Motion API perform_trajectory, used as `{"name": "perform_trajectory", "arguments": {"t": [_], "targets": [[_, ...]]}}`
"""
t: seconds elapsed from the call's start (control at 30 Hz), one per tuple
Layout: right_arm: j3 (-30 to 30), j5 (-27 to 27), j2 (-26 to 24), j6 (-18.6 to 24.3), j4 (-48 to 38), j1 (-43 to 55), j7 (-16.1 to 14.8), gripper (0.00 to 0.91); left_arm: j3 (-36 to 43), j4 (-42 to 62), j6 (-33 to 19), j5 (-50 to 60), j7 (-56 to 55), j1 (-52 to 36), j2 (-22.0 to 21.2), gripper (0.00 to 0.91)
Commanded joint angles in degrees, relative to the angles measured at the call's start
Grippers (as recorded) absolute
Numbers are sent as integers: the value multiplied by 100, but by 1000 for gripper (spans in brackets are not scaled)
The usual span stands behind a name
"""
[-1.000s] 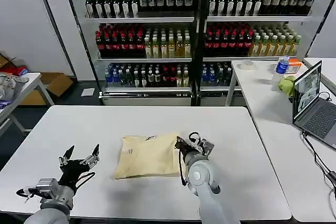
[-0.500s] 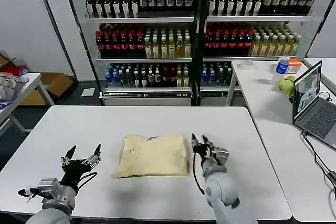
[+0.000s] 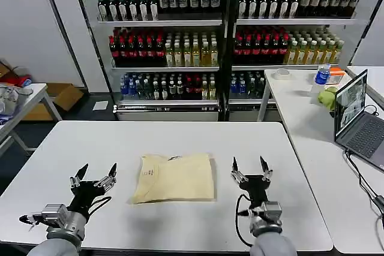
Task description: Fold and organize the clothes.
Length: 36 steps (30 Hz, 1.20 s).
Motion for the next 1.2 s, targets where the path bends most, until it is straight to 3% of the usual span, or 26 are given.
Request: {"name": "perform_trajectory", "arguments": {"t": [0.03, 0.3, 0.47, 1.2], "targets": [[239, -902, 22, 366, 834, -1142, -153, 907, -18, -42, 13, -18, 45, 15, -5, 907], [344, -885, 47, 342, 992, -1274, -205, 907, -104, -56, 15, -89, 91, 33, 21, 907], [403, -897, 63, 355, 1170, -1366, -45, 907, -130, -120, 16, -85, 126, 76, 9, 907], [482, -1136, 161, 253, 1398, -1616, -151, 907, -148, -203, 4, -13, 155, 147, -18, 907]]}}
